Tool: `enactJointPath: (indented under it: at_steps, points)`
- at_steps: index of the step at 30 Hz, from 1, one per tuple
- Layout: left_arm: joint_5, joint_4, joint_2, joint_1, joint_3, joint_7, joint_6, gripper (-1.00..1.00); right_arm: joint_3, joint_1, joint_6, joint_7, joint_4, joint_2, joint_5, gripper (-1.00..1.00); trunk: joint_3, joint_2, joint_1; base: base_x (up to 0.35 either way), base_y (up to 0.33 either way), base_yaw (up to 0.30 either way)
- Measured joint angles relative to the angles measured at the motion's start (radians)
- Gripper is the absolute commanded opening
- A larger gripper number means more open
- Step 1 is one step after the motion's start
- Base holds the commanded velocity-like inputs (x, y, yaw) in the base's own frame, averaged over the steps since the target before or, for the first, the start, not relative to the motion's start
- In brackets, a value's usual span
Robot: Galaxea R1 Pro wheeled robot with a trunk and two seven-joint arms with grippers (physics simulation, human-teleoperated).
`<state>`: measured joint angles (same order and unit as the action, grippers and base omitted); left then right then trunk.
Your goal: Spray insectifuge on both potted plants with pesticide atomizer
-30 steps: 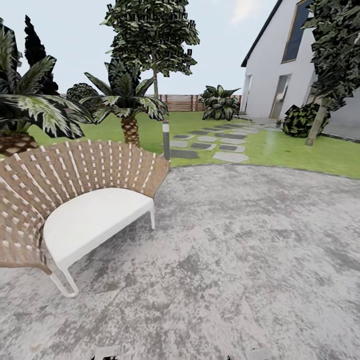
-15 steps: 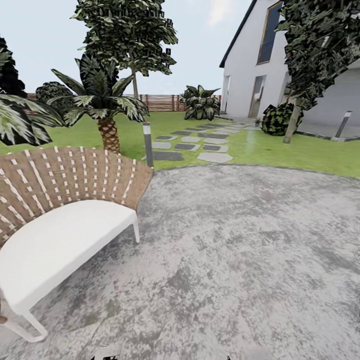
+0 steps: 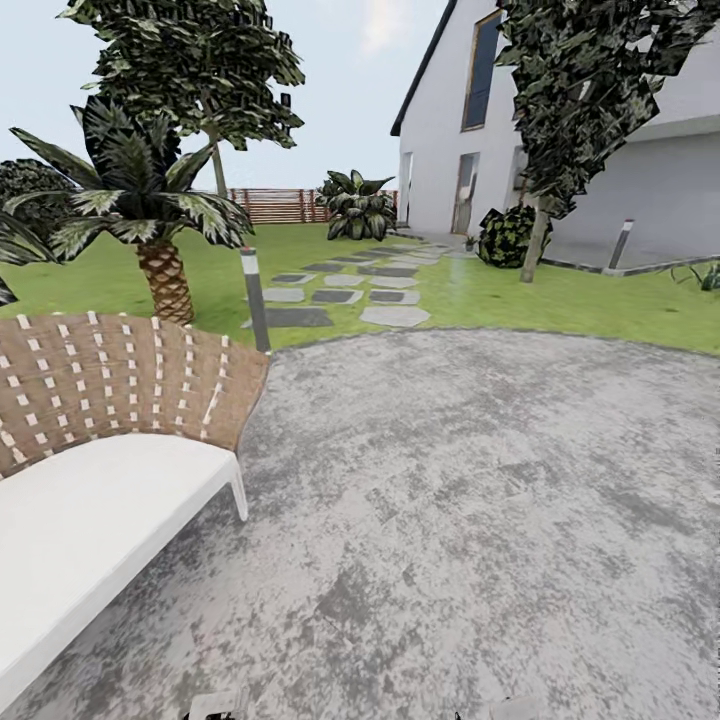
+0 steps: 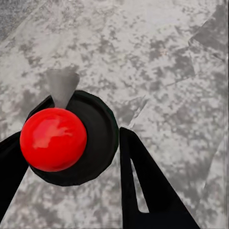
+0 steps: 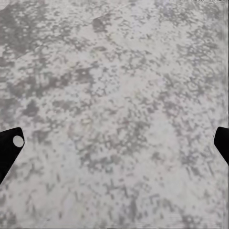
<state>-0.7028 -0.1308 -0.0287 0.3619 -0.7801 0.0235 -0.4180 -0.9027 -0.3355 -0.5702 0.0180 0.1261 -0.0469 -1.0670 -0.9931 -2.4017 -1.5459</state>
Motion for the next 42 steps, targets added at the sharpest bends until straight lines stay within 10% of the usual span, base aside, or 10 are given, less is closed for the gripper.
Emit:
enactJointPath:
  at_steps: [42]
  points:
    - [0.0, -0.001, 0.0, 0.0, 0.0, 0.0, 0.0, -1.0, 0.0, 0.0, -0.001, -0.001, 0.0, 0.0, 0.001, 1.0, 0.0, 0.0, 0.0, 0.338, 0.0, -0.071]
